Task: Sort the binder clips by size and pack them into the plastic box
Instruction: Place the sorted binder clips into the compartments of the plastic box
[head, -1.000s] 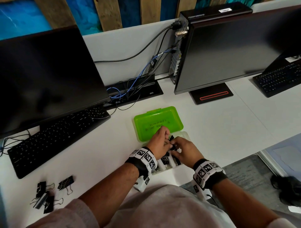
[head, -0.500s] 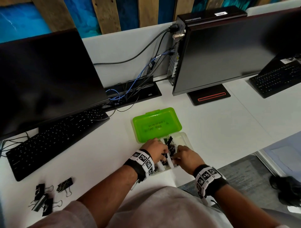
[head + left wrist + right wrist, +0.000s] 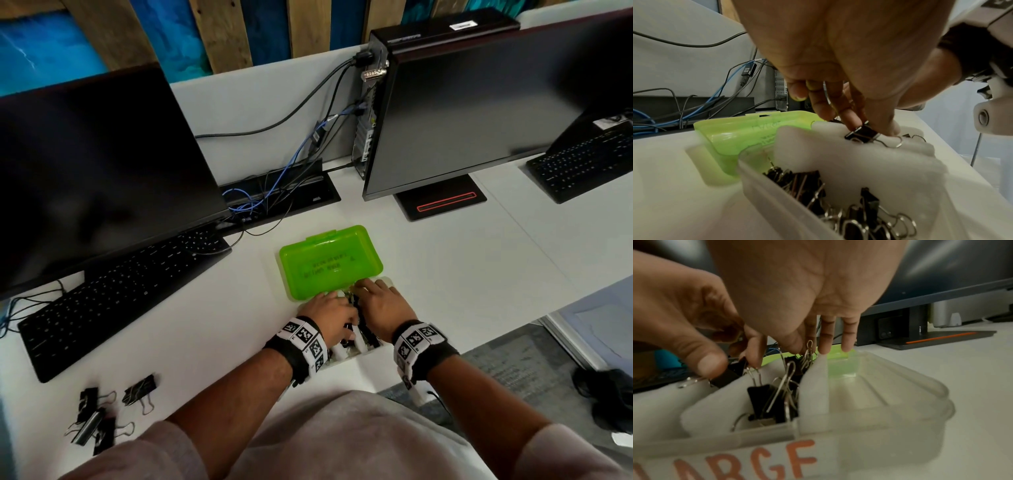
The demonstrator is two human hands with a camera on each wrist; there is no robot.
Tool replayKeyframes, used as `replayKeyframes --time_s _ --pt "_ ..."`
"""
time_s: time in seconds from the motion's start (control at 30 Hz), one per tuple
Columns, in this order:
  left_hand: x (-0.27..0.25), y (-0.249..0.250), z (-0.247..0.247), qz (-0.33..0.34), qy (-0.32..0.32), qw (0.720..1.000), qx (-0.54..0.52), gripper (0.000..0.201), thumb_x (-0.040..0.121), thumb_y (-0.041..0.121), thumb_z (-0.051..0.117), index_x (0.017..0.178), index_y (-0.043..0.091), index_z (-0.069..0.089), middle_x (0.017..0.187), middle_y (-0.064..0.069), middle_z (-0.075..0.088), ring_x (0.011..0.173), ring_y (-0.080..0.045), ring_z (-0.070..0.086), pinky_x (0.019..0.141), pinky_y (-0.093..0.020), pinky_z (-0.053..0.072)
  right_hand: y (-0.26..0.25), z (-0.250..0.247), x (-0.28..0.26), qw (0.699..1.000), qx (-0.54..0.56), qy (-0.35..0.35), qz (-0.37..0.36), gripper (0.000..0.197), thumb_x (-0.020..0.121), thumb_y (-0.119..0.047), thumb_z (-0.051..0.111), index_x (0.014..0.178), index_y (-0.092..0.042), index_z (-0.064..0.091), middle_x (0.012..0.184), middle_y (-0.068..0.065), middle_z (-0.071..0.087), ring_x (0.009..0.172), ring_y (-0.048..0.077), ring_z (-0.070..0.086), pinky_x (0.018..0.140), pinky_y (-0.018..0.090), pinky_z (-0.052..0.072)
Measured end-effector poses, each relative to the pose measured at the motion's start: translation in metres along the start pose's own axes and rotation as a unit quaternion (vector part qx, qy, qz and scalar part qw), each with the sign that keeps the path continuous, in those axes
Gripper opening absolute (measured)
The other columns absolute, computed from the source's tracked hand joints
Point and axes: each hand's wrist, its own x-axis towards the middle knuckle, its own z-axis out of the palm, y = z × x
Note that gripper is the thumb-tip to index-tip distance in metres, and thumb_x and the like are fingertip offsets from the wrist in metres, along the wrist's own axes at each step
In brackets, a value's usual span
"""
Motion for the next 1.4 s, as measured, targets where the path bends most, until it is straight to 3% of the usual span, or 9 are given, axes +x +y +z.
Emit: replayKeyframes --time_s 0.17,0.3,0.43,0.5,0.7,0.93,1.1,1.23,1.4 --pt "0.002 0.0 -0.004 0.0 -0.011 0.999 -0.035 0.025 0.078 0.034 0.07 0.098 0.02 0.063 0.107 0.0 0.063 0.109 -0.02 0.048 0.091 -0.033 0.035 0.007 0.003 -0.004 0.997 -0.045 -0.049 -0.025 0.066 0.077 -0.041 0.012 0.117 -0.018 0.059 0.12 0.003 0.057 0.106 0.032 0.049 0.082 0.042 0.045" --pt "0.0 -0.003 -0.013 -0.016 -0.009 0.992 -0.126 0.022 0.076 0.032 0.073 0.093 0.02 0.065 0.099 0.001 0.064 0.094 -0.018 0.056 0.075 -0.026 0.039 0.013 0.003 -0.007 0.994 0.107 0.015 -0.005 0.049 0.083 -0.02 0.028 0.122 -0.014 0.056 0.119 0.009 0.055 0.104 0.032 0.051 0.089 0.042 0.048" --pt "0.0 -0.005 -0.022 -0.025 0.025 0.972 -0.231 0.019 0.077 0.027 0.073 0.09 0.018 0.062 0.088 0.006 0.057 0.079 -0.011 0.053 0.068 -0.022 0.037 0.02 0.0 -0.014 0.966 0.234 0.097 0.053 0.036 0.086 0.002 0.04 0.116 -0.005 0.058 0.117 0.014 0.055 0.106 0.027 0.057 0.093 0.016 0.036" --pt "0.005 -0.002 -0.021 -0.035 0.043 0.964 -0.258 0.017 0.078 0.021 0.073 0.09 0.015 0.062 0.088 0.005 0.054 0.078 -0.011 0.05 0.069 -0.022 0.037 0.022 0.0 -0.017 0.961 0.246 0.087 0.09 0.033 0.088 0.003 0.043 0.116 -0.005 0.059 0.116 0.014 0.058 0.104 0.025 0.058 0.089 0.012 0.033" --pt "0.016 0.011 -0.008 -0.056 0.034 0.983 -0.174 0.01 0.088 0.014 0.06 0.097 0.014 0.065 0.11 -0.002 0.059 0.098 -0.021 0.058 0.081 -0.026 0.044 0.021 0.0 -0.029 0.958 0.267 0.039 0.1 0.02 0.09 -0.02 0.057 0.108 -0.017 0.064 0.109 -0.001 0.055 0.086 0.012 0.057 0.083 0.023 0.044" --pt "0.018 0.018 -0.003 -0.019 0.048 0.999 0.009 0.019 0.089 0.016 0.051 0.095 0.018 0.068 0.109 -0.005 0.057 0.108 -0.026 0.047 0.087 -0.038 0.041 0.02 0.013 -0.03 0.982 0.177 0.012 0.068 0.013 0.084 -0.022 0.064 0.093 -0.014 0.069 0.113 0.006 0.05 0.091 0.027 0.061 0.082 0.036 0.051" --pt "0.007 0.012 -0.004 -0.037 0.112 0.986 -0.121 0.019 0.091 0.018 0.051 0.102 0.016 0.067 0.113 -0.004 0.057 0.107 -0.024 0.053 0.088 -0.033 0.046 0.014 0.002 -0.024 0.982 0.153 0.033 0.102 0.018 0.088 -0.031 0.056 0.099 -0.023 0.066 0.115 0.0 0.05 0.088 0.025 0.062 0.074 0.041 0.053" --pt "-0.03 -0.024 -0.005 -0.085 0.199 0.954 -0.21 0.015 0.092 0.022 0.053 0.102 0.02 0.065 0.106 0.004 0.054 0.093 -0.014 0.054 0.086 -0.027 0.046 0.009 -0.007 -0.012 0.977 0.175 0.077 0.094 0.023 0.089 -0.026 0.056 0.109 -0.017 0.061 0.118 0.004 0.049 0.088 0.029 0.062 0.077 0.043 0.053" --pt "-0.099 -0.083 0.022 -0.205 0.255 0.917 -0.229 0.015 0.09 0.018 0.055 0.101 0.021 0.065 0.105 0.002 0.058 0.104 -0.017 0.054 0.096 -0.034 0.044 -0.042 -0.013 0.024 0.982 0.165 0.085 -0.014 0.026 0.085 -0.012 0.058 0.111 -0.013 0.061 0.112 0.009 0.054 0.092 0.03 0.061 0.082 0.038 0.053"
